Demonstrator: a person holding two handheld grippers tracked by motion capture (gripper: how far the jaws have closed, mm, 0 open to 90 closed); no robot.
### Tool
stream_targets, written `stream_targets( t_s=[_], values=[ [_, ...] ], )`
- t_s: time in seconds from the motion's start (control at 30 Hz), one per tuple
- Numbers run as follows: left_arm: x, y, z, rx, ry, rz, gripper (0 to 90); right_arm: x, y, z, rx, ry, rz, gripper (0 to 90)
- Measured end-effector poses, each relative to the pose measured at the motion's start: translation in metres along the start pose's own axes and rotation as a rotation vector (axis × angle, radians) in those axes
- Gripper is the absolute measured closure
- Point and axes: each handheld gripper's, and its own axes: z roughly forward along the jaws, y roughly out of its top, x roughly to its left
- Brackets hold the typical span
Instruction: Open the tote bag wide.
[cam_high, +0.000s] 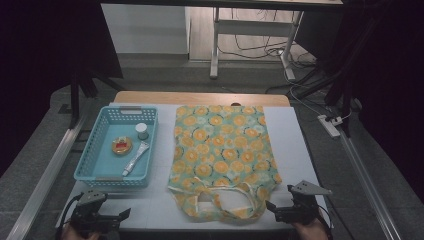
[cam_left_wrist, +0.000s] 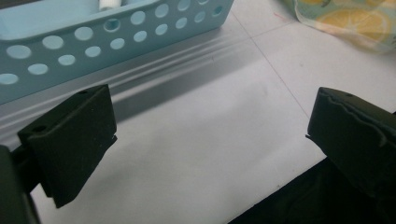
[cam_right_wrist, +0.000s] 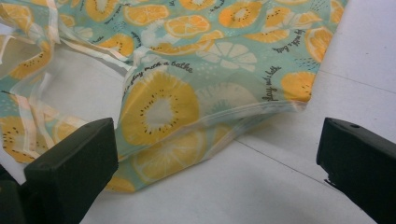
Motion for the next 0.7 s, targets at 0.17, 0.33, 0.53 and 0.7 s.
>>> stream_targets(
  t_s=[0.17,0.33,0.53,0.7],
  values=[
    [0.0017,-0.0005,-0.0004,-0.001,-0.016,-0.006,1.2,-0.0010,0.0002,0.0001,0.000,0.019,0.008,0.0],
    [0.0014,0.0003,0.0009,0.011,-0.021,-0.002,1.2,-0.0011,0.0002,0.0007,0.003,0.033,0.005,0.0],
    [0.0016,-0.0001,0.0006,0.006,-0.023,-0.001,1.2,-0.0008,0.0006,0.0008,0.008,0.033,0.000,0.0],
    [0.0022,-0.0004,0.0002,0.001,-0.026,-0.002,1.3,-0.0013,0.0007,0.0002,0.004,0.029,0.011,0.0]
  ],
)
